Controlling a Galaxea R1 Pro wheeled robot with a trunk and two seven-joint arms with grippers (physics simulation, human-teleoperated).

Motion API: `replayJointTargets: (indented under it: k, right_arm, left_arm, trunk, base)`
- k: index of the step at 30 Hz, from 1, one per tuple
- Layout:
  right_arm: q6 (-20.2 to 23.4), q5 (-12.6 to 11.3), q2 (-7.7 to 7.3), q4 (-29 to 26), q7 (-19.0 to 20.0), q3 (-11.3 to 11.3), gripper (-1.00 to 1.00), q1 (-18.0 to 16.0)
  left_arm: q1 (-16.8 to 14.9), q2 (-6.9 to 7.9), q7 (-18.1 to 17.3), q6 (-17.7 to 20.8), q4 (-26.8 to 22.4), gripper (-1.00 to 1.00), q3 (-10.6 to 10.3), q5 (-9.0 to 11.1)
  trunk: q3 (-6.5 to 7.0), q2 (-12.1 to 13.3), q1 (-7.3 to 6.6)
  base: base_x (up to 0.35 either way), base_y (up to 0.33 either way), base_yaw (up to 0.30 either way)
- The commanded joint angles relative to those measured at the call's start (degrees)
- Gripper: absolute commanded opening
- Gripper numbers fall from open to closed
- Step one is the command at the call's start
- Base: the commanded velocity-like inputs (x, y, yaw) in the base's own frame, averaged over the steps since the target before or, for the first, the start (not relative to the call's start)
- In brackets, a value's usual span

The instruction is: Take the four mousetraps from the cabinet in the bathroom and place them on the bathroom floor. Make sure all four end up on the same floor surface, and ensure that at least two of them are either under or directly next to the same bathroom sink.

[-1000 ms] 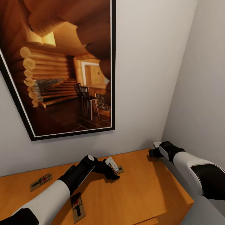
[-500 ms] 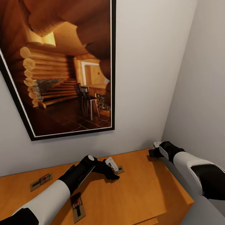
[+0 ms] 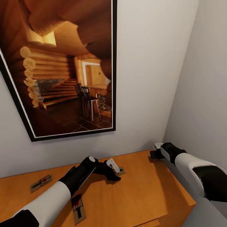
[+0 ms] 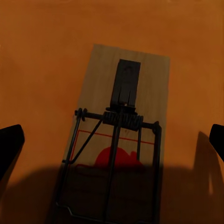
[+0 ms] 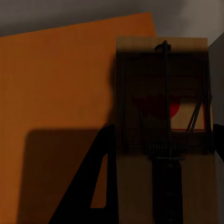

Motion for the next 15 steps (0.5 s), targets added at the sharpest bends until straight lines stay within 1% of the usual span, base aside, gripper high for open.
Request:
replayJointTargets:
  k: [1, 15]
  right_arm:
    - [0.33, -0.74, -0.05, -0.09, 0.22, 0.22, -1.00, 0.04]
    - [0.33, -0.74, -0.05, -0.08, 0.22, 0.22, -1.00, 0.04]
  left_arm:
    - [0.01, -0.02, -0.34, 0.30, 0.28, 1.00, 0.01, -0.74]
    - [0.01, -0.02, -0.50, 0.24, 0.28, 1.00, 0.01, -0.67]
  trunk:
    - [-0.12, -0.03, 0.03]
    - [-0.12, -0.03, 0.03]
  base:
    - [0.000, 0.000, 0.000]
    - [0.000, 0.000, 0.000]
